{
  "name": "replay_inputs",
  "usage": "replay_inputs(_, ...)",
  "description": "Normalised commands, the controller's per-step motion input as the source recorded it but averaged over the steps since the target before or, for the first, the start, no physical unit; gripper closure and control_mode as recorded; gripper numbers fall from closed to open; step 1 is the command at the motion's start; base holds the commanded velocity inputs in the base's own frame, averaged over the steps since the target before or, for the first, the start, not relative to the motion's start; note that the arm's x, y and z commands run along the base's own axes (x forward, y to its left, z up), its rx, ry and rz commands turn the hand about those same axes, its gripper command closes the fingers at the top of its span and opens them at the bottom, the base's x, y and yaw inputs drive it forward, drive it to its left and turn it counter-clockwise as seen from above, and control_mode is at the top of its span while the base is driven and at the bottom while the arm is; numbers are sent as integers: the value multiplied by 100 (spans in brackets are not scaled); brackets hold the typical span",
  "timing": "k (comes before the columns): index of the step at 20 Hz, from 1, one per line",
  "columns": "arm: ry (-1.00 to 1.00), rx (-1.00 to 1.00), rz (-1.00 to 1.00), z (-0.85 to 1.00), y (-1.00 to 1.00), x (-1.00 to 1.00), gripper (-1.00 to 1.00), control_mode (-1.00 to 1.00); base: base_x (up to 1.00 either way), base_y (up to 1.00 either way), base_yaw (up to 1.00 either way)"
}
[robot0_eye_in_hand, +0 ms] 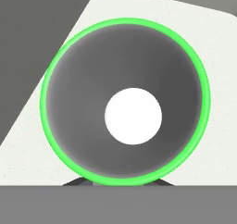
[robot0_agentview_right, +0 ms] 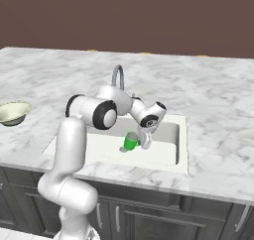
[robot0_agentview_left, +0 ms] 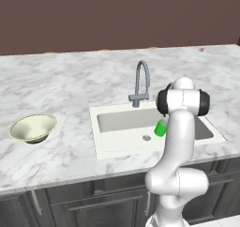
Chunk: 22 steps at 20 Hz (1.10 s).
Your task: Pick the mug and place it in the sink. Pick the bowl and place it in the open cabinet and then close the cabinet.
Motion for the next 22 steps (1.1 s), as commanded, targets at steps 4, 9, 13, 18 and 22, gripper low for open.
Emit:
replay_inputs(4, -6, 0, 1, -24, -4, 13, 100, -100, 0, 0, 0)
replay_inputs(9, -19, 0, 1, -31, 0, 16, 100, -100, 0, 0, 0)
replay_inputs(13, -14, 0, 1, -26, 0, 18, 100, -100, 0, 0, 0)
replay_inputs(18, -10, 0, 0, -23, -2, 12, 100, -100, 0, 0, 0)
replay_inputs(22, 0, 0, 0, -15, -5, 17, 100, -100, 0, 0, 0)
